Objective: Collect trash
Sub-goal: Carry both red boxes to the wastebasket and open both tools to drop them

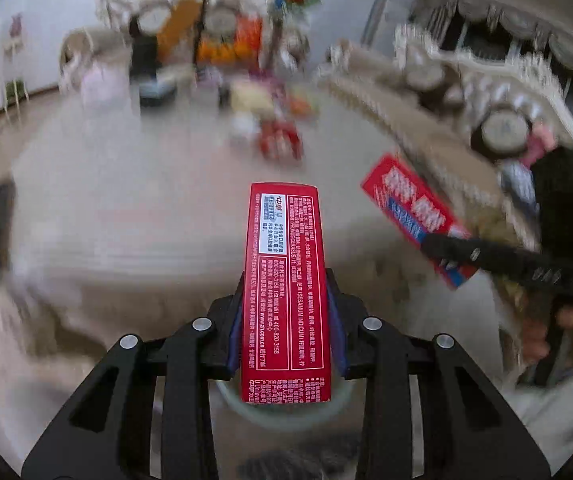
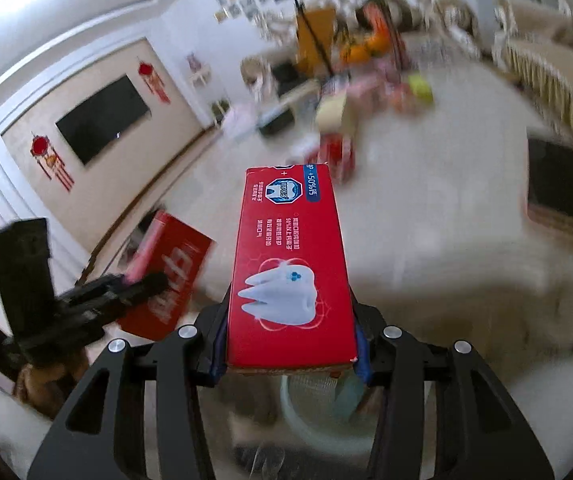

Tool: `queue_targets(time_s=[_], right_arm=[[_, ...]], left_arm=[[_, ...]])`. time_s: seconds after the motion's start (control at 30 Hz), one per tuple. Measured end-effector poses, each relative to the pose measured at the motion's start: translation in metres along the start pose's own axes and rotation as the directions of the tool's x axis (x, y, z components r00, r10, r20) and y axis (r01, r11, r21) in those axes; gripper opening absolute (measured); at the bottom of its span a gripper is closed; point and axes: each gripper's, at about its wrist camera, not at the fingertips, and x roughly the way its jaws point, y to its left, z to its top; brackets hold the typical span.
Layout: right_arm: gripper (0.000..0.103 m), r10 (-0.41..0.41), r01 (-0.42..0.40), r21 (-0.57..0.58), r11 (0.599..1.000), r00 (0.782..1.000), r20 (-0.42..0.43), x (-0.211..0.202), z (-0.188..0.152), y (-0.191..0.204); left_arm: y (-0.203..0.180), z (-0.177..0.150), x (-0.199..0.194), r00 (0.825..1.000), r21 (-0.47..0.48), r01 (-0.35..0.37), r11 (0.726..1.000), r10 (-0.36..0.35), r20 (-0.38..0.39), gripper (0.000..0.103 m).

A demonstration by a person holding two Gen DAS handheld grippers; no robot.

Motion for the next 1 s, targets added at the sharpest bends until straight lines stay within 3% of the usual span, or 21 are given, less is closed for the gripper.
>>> queue_targets(time_s=[0.13, 0.27, 0.5, 0.77, 0.8, 0.83, 0.87, 0.93, 1.0], right_arm=[[0.045, -0.041, 0.043, 0.009, 0.999, 0.986, -0.161, 0.022, -0.044, -0.001], [0.045, -0.154, 0.161, 0.001, 0.987, 0.944, -0.293, 0.069, -0.072, -0.021], [0.045, -0.207, 0.226, 0.01, 0.974, 0.91, -0.36, 0.114, -0.083, -0.048], [0.045, -0.218, 0.232, -0.006, 0.973, 0.906, -0.364, 0.12, -0.09, -0.055], [0.046, -0.219, 0.232, -0.006, 0.973, 0.907, -0.359, 0.121, -0.089, -0.056], [0.049, -0.218, 0.231, -0.007, 0.973, 0.907, -0.36, 0.123, -0.089, -0.057], [0.054, -0.228, 0.241, -0.01, 0.97, 0.903, -0.364, 0.125, -0.09, -0.058], [0.066, -0.279, 0.291, -0.022, 0.957, 0.892, -0.355, 0.125, -0.089, -0.059], [0.066, -0.283, 0.297, -0.013, 0.955, 0.896, -0.343, 0.123, -0.088, -0.06]], left_arm=[[-0.017, -0.043, 0.035, 0.986, 0.038, 0.019, 0.999, -0.013, -0.164, 0.034], [-0.016, -0.062, 0.078, 0.963, 0.048, 0.031, 0.998, -0.017, -0.269, 0.034], [-0.004, -0.085, 0.142, 0.919, 0.03, -0.01, 0.999, 0.021, -0.394, 0.034], [-0.003, -0.088, 0.155, 0.913, -0.002, -0.014, 1.0, 0.012, -0.408, 0.038], [0.001, -0.088, 0.158, 0.911, -0.018, -0.015, 1.0, 0.006, -0.413, 0.046], [0.002, -0.087, 0.159, 0.909, -0.026, -0.024, 0.999, 0.011, -0.416, 0.07], [0.004, -0.086, 0.161, 0.908, -0.03, -0.046, 0.998, 0.03, -0.417, 0.08], [0.008, -0.085, 0.162, 0.914, -0.027, -0.069, 0.997, 0.052, -0.402, 0.083], [0.011, -0.084, 0.16, 0.916, -0.025, -0.1, 0.995, 0.083, -0.392, 0.086]])
